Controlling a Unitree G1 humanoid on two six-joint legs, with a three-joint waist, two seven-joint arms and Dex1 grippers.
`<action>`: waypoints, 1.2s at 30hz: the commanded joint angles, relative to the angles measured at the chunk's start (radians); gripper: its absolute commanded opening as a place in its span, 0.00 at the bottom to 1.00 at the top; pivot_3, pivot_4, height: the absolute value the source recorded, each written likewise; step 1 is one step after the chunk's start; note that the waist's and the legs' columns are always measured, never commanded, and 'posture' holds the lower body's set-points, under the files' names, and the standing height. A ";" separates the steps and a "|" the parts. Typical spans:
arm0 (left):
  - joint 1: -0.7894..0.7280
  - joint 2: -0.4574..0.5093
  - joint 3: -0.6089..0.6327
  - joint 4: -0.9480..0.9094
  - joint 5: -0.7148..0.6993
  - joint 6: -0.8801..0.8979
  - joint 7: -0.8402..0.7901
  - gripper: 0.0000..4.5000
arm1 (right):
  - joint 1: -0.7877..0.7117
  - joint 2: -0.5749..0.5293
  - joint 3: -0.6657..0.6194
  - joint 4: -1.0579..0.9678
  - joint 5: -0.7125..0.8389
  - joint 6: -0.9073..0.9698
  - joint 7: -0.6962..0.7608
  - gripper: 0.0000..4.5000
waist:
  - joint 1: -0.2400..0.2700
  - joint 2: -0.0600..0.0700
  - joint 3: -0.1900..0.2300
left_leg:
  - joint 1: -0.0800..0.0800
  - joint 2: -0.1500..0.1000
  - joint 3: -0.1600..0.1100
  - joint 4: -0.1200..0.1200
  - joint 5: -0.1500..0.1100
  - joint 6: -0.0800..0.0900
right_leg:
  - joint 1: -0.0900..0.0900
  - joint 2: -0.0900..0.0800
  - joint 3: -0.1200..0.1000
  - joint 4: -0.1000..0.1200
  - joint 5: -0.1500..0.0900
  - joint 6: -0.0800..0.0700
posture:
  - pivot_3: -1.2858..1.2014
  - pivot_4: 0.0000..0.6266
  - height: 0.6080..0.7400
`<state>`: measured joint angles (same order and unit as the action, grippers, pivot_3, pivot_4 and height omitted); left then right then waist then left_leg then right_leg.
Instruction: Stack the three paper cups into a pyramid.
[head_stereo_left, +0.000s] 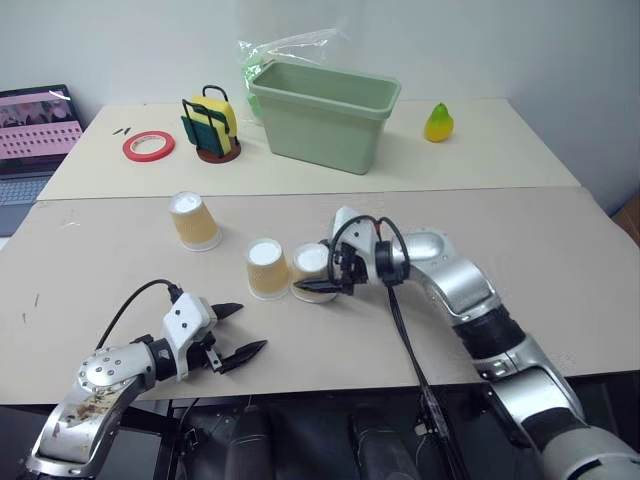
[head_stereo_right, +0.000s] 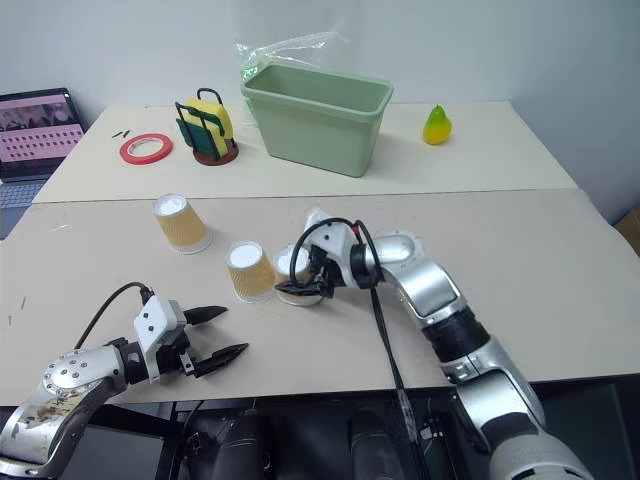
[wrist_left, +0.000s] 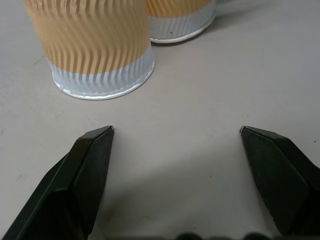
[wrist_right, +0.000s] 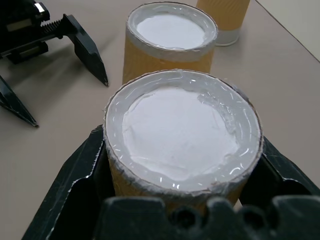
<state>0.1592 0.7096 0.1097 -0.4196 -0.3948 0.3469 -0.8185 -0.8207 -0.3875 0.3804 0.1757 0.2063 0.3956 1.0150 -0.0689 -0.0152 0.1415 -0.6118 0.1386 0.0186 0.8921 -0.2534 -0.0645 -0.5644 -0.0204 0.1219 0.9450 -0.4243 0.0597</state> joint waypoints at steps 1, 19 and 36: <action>0.012 0.001 0.029 -0.042 -0.010 0.003 0.010 0.96 | -0.054 0.024 -0.020 0.080 -0.025 -0.089 0.030 0.76 | -0.001 0.000 0.000 | 0.000 0.000 0.000 0.000 0.000 0.000 | 0.000 0.000 0.000 0.000 0.000 0.000 | 0.52 0.24 0.28; 0.062 -0.015 0.066 -0.063 -0.006 0.002 0.052 0.96 | -0.022 -0.027 -0.149 -0.087 0.078 0.003 0.100 0.97 | 0.002 0.001 0.000 | 0.000 0.000 0.000 -0.001 0.000 0.000 | 0.000 0.000 0.000 0.000 0.000 0.000 | 0.52 0.24 0.28; -0.184 -0.032 0.245 0.259 0.074 -0.061 0.201 0.96 | 0.111 -0.072 -0.255 -0.584 0.162 0.455 -0.305 0.97 | 0.017 -0.001 0.001 | 0.003 -0.001 -0.001 0.000 0.000 0.000 | -0.001 0.000 0.000 -0.001 -0.005 -0.005 | 0.52 0.24 0.28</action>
<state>0.0274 0.6635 0.3830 -0.2036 -0.3426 0.3262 -0.6052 -0.7187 -0.4451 0.1242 -0.3515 0.3797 0.8356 0.7373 -0.0522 -0.0161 0.1425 -0.6096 0.1378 0.0175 0.8922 -0.2533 -0.0648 -0.5651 -0.0204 0.1217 0.9435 -0.4287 0.0546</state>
